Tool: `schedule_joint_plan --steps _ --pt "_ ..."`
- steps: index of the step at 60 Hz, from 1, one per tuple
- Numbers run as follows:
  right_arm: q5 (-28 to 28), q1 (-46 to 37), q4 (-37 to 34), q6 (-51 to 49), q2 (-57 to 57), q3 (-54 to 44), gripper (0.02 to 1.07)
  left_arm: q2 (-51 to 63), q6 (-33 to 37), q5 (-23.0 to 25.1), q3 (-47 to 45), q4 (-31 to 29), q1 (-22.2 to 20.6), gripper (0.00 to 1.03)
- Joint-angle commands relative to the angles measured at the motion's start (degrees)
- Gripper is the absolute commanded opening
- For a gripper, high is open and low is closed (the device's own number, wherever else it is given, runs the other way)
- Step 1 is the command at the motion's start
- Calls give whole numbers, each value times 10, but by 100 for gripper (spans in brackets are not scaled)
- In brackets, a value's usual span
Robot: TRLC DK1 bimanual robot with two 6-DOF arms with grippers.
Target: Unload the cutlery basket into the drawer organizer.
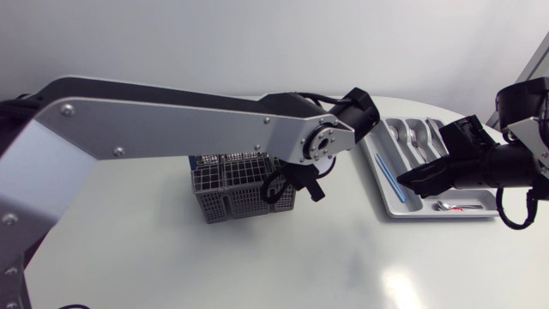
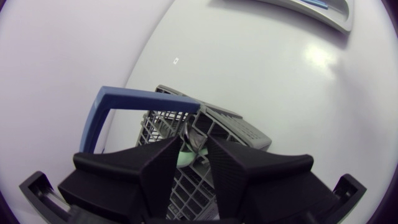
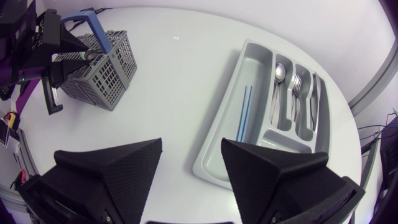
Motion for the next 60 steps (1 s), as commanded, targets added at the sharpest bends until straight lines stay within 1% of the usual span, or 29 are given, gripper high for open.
schedule_joint_plan --steps 1,9,17,24,33,44,48,52,60 --pt "-5 -6 3 -9 -2 -18 71 16 -9 -10 22 -6 7 26" --pt "-12 -13 3 -13 -2 -19 72 20 -9 -17 25 -6 10 26" --pt "-14 -14 2 -13 -4 -20 71 27 -9 -22 29 -6 12 22" --pt "-16 -14 2 -14 -4 -22 71 29 -9 -23 30 -5 12 21" --pt "-16 -14 1 -14 -6 -22 72 36 -13 -24 31 -5 13 10" --pt "-18 -12 -1 -14 -8 -23 71 41 -13 -24 32 -5 13 7" --pt "-19 -12 -1 -14 -8 -23 71 42 -13 -24 32 -5 14 3" --pt "-24 -11 -4 -14 -10 -23 72 42 -13 -24 33 -5 15 3" --pt "-53 -4 -9 -11 -21 -23 71 38 -13 -24 32 -5 16 3"
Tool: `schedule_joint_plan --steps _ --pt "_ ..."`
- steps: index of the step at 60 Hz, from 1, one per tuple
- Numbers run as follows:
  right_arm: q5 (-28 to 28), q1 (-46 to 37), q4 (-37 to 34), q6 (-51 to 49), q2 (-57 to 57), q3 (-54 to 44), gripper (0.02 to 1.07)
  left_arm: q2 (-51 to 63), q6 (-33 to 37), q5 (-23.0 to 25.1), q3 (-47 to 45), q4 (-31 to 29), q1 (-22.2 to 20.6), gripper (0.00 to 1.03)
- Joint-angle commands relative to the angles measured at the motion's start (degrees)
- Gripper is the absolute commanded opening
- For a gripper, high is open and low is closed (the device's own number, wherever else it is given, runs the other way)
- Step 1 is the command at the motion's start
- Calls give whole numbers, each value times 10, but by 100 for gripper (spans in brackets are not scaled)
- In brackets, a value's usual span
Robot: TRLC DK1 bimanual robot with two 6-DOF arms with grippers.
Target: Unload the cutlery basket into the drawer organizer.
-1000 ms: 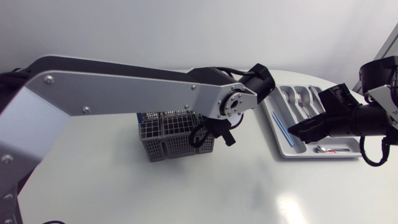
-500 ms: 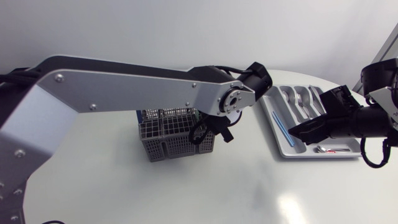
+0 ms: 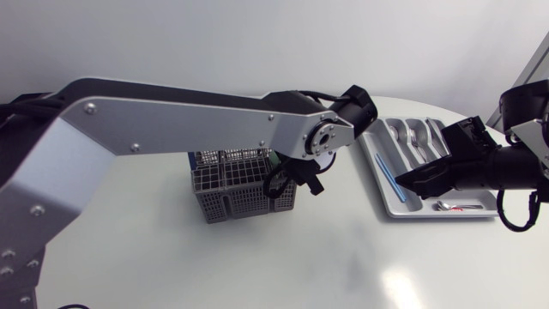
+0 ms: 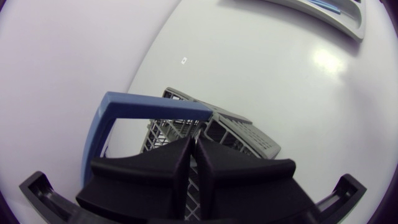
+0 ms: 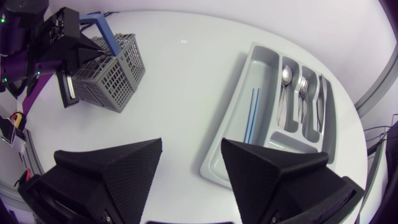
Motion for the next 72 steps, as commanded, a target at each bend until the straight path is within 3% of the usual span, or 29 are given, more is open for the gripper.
schedule_joint_plan --steps 1,11,72 --pt "-16 7 -8 -8 -14 -18 72 18 -9 -5 8 -5 5 3" --pt "-55 22 -1 -9 -12 -26 72 9 -8 -5 5 -5 4 3" --pt "-40 165 73 42 -6 -60 72 -94 -18 18 -12 -14 -4 3"
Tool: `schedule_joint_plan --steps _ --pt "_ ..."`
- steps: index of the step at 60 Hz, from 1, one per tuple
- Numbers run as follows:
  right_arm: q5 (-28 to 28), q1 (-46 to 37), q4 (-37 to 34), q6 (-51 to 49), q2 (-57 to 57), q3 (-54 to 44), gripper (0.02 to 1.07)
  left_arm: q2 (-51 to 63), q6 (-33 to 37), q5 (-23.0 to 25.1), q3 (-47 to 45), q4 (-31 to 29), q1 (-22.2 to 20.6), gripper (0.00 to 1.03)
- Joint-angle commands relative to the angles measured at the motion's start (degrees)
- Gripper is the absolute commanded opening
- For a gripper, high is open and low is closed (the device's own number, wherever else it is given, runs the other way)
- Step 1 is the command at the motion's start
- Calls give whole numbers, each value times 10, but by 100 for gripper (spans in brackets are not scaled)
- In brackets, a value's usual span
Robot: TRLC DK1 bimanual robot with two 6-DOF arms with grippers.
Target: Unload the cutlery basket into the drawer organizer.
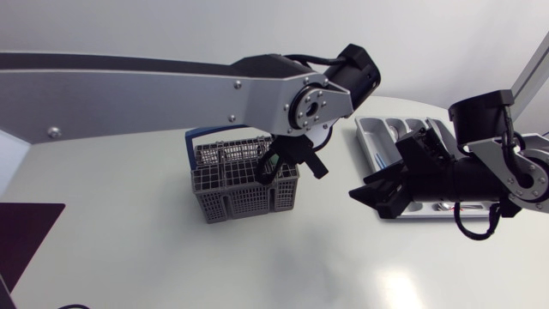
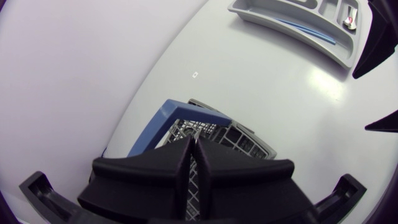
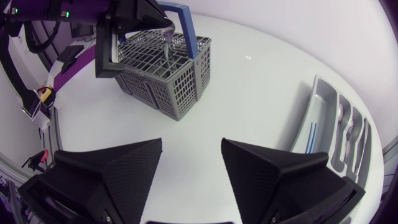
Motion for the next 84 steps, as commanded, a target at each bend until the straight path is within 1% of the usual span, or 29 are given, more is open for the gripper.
schedule_joint_plan --steps 1,39,46,53,57,63,65,66,73,77,80,84 --pt "5 9 8 14 5 -15 72 -24 -8 -1 -8 -8 -4 3" --pt "11 25 12 9 -6 -24 72 -93 -9 -2 -27 -13 -20 3" --pt "12 39 35 6 -39 -45 72 -119 -14 -2 -32 -11 -26 3" --pt "18 60 59 0 -97 -72 72 -161 -17 2 -42 5 -26 3" --pt "26 72 70 -1 -128 -83 72 -180 -19 27 -47 10 -24 3" --pt "49 97 91 1 -171 -99 72 -203 -30 79 -54 11 -17 3" --pt "59 111 98 3 -184 -102 72 -207 -35 102 -56 10 -13 3" --pt "67 119 102 5 -191 -105 72 -210 -38 122 -58 10 -10 3" --pt "114 167 135 10 -222 -121 72 -218 -60 213 -67 7 10 3" --pt "141 190 156 13 -233 -131 72 -219 -66 240 -73 7 15 3" --pt "167 211 173 13 -237 -139 72 -219 -73 269 -77 7 19 3" --pt "210 243 198 12 -241 -150 72 -216 -80 300 -83 6 25 3"
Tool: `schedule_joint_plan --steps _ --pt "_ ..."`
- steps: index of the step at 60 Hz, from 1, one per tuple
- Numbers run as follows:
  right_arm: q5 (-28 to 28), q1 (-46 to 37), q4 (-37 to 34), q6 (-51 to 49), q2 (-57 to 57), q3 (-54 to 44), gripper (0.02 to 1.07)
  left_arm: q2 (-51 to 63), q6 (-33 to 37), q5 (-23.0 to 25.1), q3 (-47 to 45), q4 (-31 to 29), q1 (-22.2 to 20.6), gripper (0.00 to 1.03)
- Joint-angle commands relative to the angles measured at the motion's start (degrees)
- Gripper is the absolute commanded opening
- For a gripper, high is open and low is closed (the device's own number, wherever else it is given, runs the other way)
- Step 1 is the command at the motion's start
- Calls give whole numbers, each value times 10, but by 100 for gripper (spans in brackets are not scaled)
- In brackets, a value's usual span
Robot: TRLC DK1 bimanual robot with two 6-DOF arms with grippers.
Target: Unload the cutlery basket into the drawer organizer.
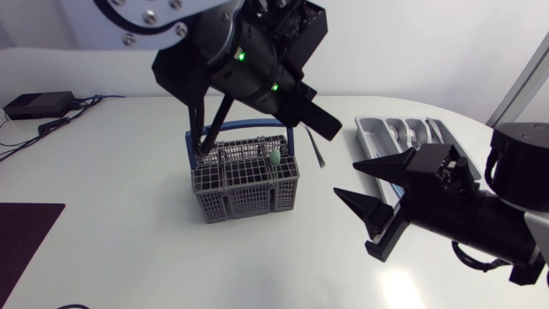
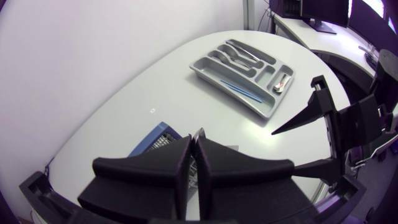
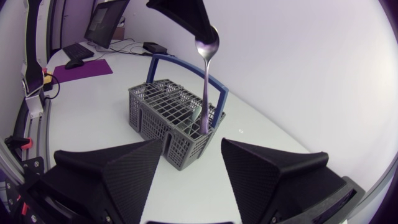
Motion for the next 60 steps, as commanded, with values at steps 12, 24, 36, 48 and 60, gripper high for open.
schedule_joint_plan --steps 12,24,36,48,60 --pt "127 91 82 -5 10 -33 71 9 -31 78 -27 0 6 3" --pt "152 98 112 -9 43 -21 69 14 -36 109 -27 -1 2 3" --pt "180 115 130 -9 74 -2 60 16 -37 126 -34 -1 1 3" --pt "194 118 137 -6 91 16 52 19 -34 131 -43 0 0 3" --pt "198 124 136 -5 100 24 48 18 -34 131 -45 2 -2 3"
